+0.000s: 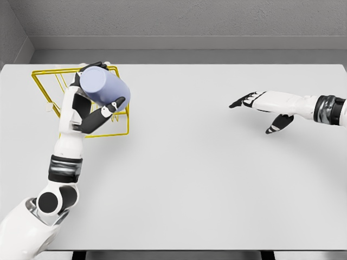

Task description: Place the cup on the cup holder with both arms

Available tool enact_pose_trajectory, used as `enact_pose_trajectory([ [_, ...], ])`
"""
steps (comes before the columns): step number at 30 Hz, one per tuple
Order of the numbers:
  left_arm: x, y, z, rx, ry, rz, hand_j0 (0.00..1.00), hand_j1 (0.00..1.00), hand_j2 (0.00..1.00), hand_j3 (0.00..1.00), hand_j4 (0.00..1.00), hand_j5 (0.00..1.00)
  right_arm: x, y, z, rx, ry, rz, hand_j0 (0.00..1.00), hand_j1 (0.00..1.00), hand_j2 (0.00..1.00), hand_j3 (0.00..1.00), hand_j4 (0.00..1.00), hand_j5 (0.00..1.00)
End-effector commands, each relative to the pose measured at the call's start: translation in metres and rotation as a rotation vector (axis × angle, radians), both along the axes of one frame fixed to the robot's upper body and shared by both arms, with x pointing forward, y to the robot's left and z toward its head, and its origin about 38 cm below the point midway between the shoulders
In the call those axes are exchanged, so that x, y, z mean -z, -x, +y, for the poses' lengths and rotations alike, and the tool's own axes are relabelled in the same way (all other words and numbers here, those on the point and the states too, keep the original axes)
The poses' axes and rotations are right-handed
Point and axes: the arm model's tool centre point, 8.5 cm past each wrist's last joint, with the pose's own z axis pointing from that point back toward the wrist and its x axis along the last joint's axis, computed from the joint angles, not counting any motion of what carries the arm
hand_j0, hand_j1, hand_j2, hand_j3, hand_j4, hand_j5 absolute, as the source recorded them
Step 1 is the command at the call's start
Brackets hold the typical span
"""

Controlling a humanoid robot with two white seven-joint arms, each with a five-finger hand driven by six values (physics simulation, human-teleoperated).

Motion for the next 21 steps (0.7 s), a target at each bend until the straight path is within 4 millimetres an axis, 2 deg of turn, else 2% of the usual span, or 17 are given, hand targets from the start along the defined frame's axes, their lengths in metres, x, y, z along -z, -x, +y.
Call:
enact_pose_trajectory([
  [1, 0.0000, -0.0021, 0.0026, -0.011, -0.006, 0.015, 0.62, 0.62, 0.62, 0.62, 0.62, 0.62, -0.0005, -0.0001, -0.0003, 0.003, -0.006, 0.001, 1.00, 1.00, 1.00, 1.00, 1.00, 1.00],
  [13, -0.0021, -0.0041, 0.0103, -0.030, -0.010, 0.015, 0.62, 0.62, 0.62, 0.62, 0.62, 0.62, -0.0003, -0.0002, 0.0004, 0.002, -0.007, 0.001, 1.00, 1.00, 1.00, 1.00, 1.00, 1.00],
  [21, -0.0046, -0.0055, 0.0086, -0.027, -0.005, 0.006, 0.62, 0.62, 0.62, 0.62, 0.62, 0.62, -0.0003, -0.0002, 0.0004, 0.002, -0.007, 0.001, 1.00, 1.00, 1.00, 1.00, 1.00, 1.00],
])
